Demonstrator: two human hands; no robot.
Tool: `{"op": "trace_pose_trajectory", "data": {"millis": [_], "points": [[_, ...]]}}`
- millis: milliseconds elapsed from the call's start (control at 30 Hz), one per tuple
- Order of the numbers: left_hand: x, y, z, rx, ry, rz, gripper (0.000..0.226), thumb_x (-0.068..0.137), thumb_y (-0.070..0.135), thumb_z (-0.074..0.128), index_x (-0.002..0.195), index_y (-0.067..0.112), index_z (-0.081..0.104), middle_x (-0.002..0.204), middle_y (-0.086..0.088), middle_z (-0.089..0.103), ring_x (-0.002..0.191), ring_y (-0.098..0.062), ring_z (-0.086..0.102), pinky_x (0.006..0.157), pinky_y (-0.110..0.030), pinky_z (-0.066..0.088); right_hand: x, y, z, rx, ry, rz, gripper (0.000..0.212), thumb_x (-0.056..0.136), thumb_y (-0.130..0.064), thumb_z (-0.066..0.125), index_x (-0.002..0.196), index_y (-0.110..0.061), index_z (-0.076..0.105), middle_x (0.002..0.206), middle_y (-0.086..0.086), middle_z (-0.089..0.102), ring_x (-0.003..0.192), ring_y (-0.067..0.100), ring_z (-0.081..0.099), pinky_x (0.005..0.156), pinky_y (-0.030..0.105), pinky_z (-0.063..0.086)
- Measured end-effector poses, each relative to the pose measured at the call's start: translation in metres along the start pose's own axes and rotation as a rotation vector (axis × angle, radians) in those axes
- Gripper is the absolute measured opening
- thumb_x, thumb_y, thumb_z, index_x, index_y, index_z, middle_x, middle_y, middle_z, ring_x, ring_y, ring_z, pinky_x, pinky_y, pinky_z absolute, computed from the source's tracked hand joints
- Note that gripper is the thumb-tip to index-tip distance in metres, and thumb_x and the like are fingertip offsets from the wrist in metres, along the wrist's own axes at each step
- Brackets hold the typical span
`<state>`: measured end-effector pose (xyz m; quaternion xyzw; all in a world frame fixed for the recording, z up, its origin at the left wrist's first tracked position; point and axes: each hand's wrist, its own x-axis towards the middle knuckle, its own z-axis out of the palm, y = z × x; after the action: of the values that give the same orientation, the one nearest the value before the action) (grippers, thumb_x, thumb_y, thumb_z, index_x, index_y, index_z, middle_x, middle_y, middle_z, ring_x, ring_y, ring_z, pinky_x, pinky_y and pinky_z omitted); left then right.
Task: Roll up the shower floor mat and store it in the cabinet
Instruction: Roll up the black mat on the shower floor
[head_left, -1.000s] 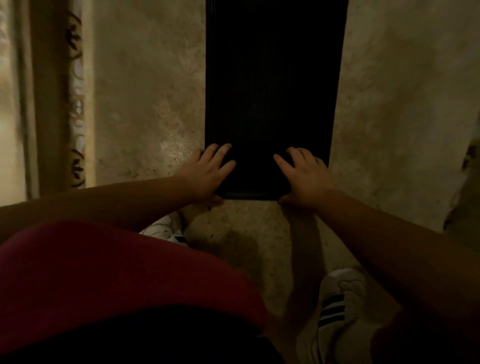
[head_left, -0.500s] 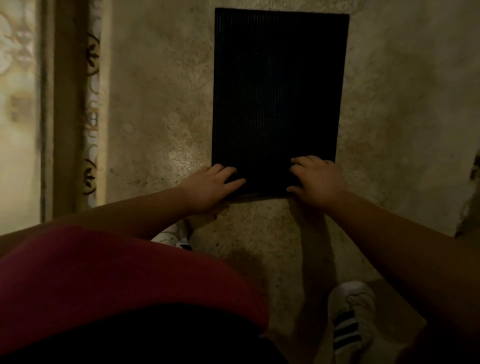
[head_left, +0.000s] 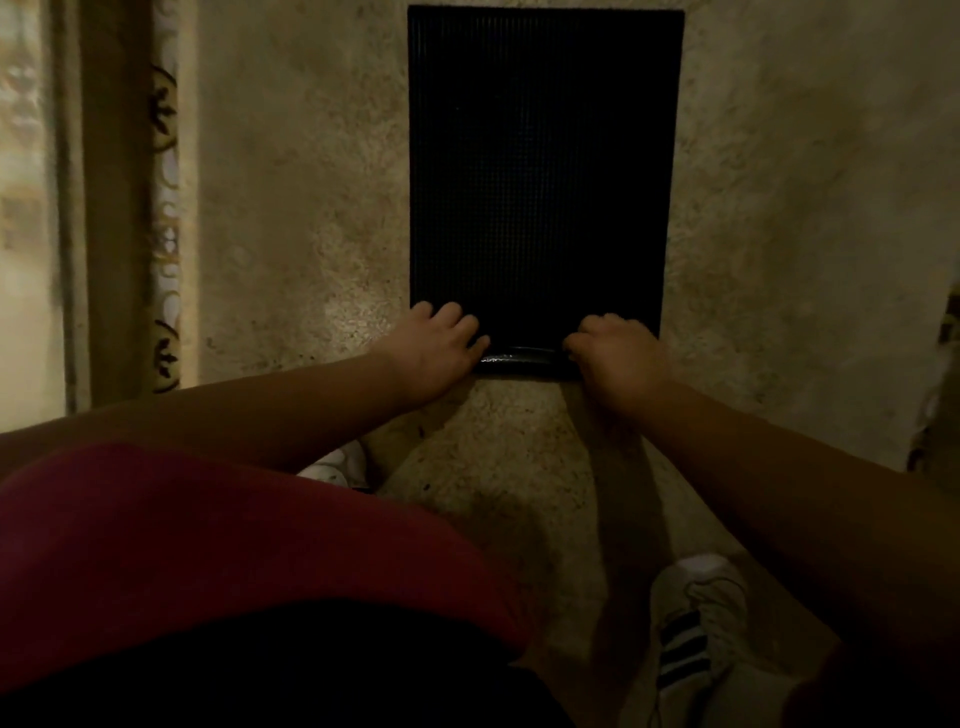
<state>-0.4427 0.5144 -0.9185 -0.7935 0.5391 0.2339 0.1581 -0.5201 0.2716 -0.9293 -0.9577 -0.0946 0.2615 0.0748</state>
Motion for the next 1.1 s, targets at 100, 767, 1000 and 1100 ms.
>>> {"op": "trace_pose_trajectory", "data": {"millis": [100, 767, 1000, 1100], "points": [[0.000, 0.012, -0.002, -0.027, -0.044, 0.010, 0.052, 0.098, 0.018, 0.034, 0.147, 0.001, 0.025, 0.127, -0.015, 0.046, 0.107, -0.032, 0.047, 0.078, -0.040, 0.043, -0.013, -0.002, 0.005, 0.012, -0.041, -0.037, 0.027, 0.086, -0.018, 0.056, 0.111, -0.014, 0.065, 0.100, 0.007, 0.063, 0.090, 0.028, 0.056, 0.074, 0.037, 0.045], [0.006, -0.026, -0.004, -0.326, 0.010, -0.035, 0.030, 0.094, 0.015, 0.048, 0.123, 0.015, 0.054, 0.102, -0.011, 0.064, 0.090, -0.032, 0.063, 0.070, -0.038, 0.051, -0.001, 0.016, -0.009, 0.243, -0.089, 0.007, 0.036, 0.091, -0.016, 0.059, 0.127, -0.013, 0.060, 0.132, 0.013, 0.051, 0.120, 0.033, 0.044, 0.095, 0.043, 0.043], [0.010, -0.038, 0.000, -0.393, 0.058, 0.028, 0.044, 0.096, 0.020, 0.051, 0.139, 0.014, 0.045, 0.111, -0.016, 0.060, 0.093, -0.036, 0.062, 0.077, -0.044, 0.053, 0.006, 0.011, -0.010, 0.216, 0.008, 0.115, 0.034, 0.094, -0.018, 0.053, 0.128, -0.016, 0.055, 0.115, 0.011, 0.061, 0.104, 0.030, 0.053, 0.078, 0.037, 0.043], [0.004, -0.038, 0.004, -0.362, 0.084, 0.075, 0.043, 0.094, 0.015, 0.049, 0.137, 0.018, 0.047, 0.112, -0.016, 0.056, 0.096, -0.035, 0.059, 0.070, -0.042, 0.052, 0.010, 0.014, -0.015, 0.178, 0.004, 0.084, 0.016, 0.092, -0.018, 0.054, 0.107, -0.015, 0.058, 0.102, 0.008, 0.060, 0.096, 0.028, 0.054, 0.066, 0.033, 0.038]]}}
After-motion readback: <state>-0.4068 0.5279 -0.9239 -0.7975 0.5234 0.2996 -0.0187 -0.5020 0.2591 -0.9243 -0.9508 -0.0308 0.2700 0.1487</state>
